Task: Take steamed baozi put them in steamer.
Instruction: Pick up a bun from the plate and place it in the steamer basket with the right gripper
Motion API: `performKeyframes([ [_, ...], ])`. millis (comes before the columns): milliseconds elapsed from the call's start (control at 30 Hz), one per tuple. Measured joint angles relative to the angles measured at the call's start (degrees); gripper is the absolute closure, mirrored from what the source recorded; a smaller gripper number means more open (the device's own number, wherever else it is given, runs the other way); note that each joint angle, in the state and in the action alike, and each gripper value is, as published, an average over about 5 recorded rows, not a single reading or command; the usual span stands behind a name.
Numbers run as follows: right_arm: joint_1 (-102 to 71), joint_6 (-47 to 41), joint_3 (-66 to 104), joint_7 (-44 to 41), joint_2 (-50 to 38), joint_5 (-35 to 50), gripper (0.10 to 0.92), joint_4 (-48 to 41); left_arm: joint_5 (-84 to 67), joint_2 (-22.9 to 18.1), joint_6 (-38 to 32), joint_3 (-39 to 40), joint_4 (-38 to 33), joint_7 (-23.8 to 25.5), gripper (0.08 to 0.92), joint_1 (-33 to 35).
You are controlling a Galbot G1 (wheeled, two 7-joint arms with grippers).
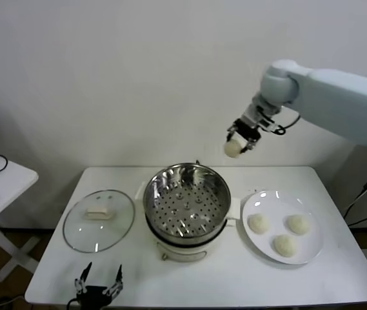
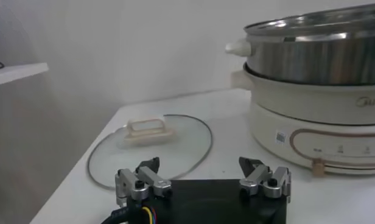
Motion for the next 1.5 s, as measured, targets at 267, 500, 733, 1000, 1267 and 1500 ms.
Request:
performKeyframes([
  [267, -2.27, 5.66, 0.01, 2.44, 4.86, -8.59, 0.459, 2.18, -0.13, -0.14, -0.14, -0.04, -0.27, -0.03, 0.177, -0.02],
  [500, -7.3, 8.61, 0.9, 4.41, 7.11, -15.19, 0.469, -0.16, -0.02, -0.39, -0.21, 0.15, -0.34, 0.0, 0.177, -0.14],
  [733, -12.85, 9.76, 2.34, 5.62, 7.85, -19.0, 0.474, -2.69, 0.08, -0.41, -0.48, -0.14, 0.08, -0.04, 0.177, -0.07],
  [1000, -18.32, 10.56, 3.72, 7.05, 9.49, -21.27, 0.474, -6.22, 0.48, -0.41, -1.02, -0.18, 0.73, -0.46, 0.177, -0.24],
  [1267, -22.19, 11.21, 5.39, 8.49, 11.23, -23.44, 0.474, -10.48, 0.62, -0.49, -1.22, -0.21, 0.95, -0.54, 0.177, -0.28],
  [1500, -24.06, 11.76, 6.69, 9.1, 12.85, -25.12, 0.474, -13.51, 0.71, -0.51, -1.33, -0.18, 1.2, -0.58, 0.177, -0.38],
])
